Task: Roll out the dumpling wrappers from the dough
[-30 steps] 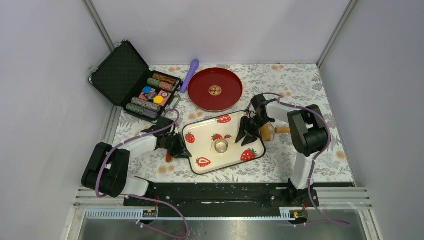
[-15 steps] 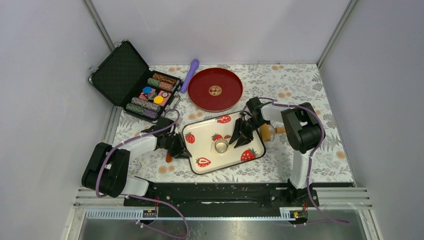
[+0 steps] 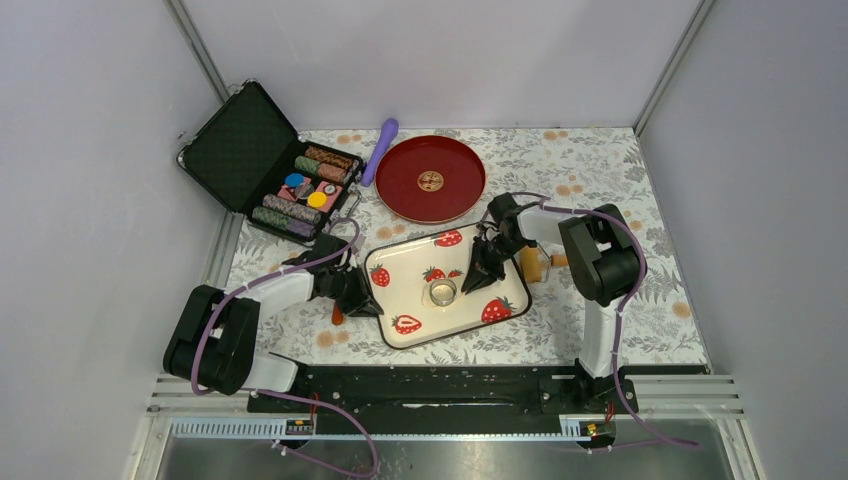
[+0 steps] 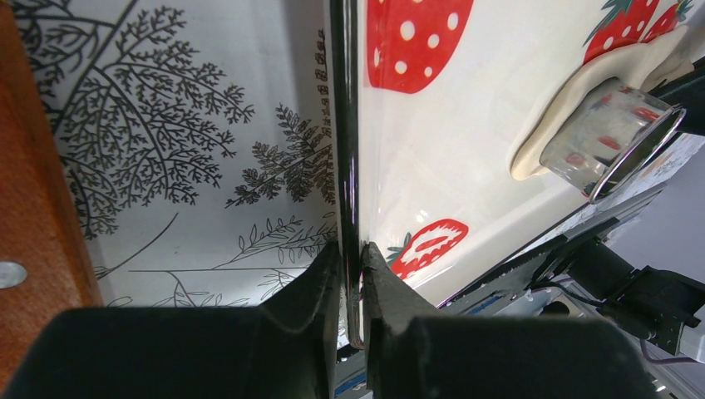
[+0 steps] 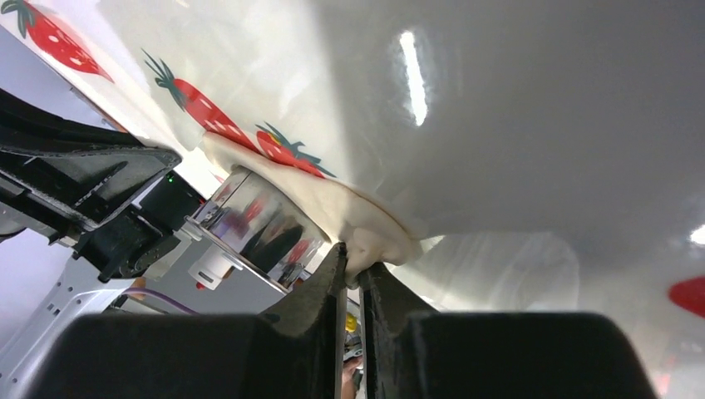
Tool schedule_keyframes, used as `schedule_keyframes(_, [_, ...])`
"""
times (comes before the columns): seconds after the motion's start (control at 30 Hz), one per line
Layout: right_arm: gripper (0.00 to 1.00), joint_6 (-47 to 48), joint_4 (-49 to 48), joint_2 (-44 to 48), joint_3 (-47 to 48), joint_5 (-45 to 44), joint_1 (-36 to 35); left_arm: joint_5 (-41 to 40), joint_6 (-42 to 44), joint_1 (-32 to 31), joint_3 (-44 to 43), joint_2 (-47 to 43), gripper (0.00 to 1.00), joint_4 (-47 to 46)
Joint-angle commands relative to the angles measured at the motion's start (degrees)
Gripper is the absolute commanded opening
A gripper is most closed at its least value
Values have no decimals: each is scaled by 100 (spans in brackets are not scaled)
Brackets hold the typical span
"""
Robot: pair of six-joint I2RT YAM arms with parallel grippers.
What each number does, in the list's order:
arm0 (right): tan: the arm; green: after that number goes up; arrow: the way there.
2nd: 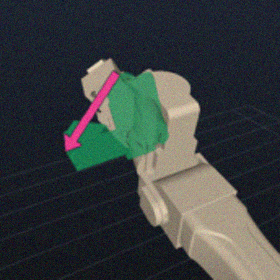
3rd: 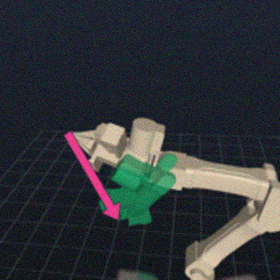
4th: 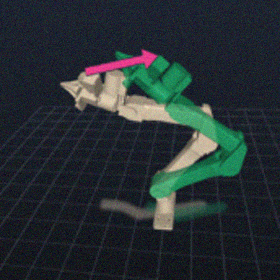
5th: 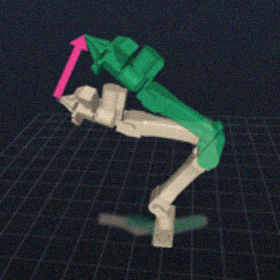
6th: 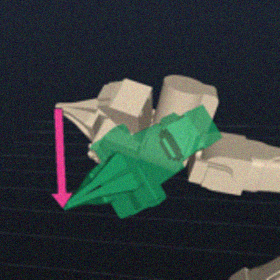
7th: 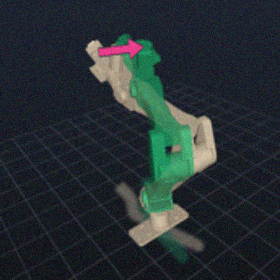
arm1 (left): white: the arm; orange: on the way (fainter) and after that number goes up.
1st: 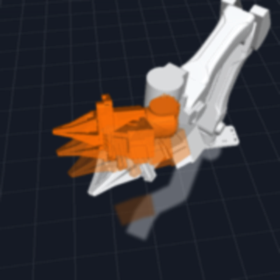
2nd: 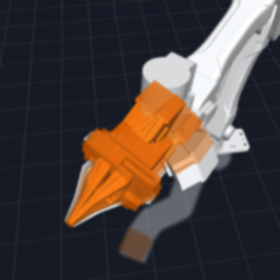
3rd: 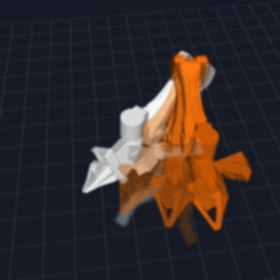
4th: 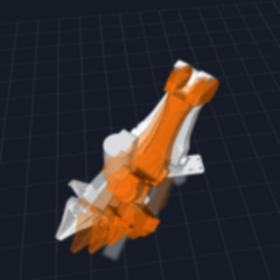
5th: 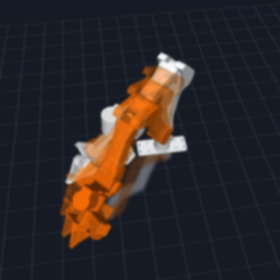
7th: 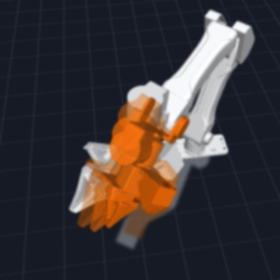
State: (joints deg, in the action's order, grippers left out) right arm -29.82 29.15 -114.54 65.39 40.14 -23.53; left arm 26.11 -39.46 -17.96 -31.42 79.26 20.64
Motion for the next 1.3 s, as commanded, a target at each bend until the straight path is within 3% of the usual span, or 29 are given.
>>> schedule_keyframes(0.0, [12,193,280,-30,214,-666,-26,-724,298,-23,96,142,0,134])
schedule_keyframes(0.77, [13,363,800,-86,1072,-479,437,-744,369,-23,87,94,0,203])
schedule_keyframes(1.27, [16,357,1165,-188,1750,-12,126,-732,387,-23,102,64,0,204])
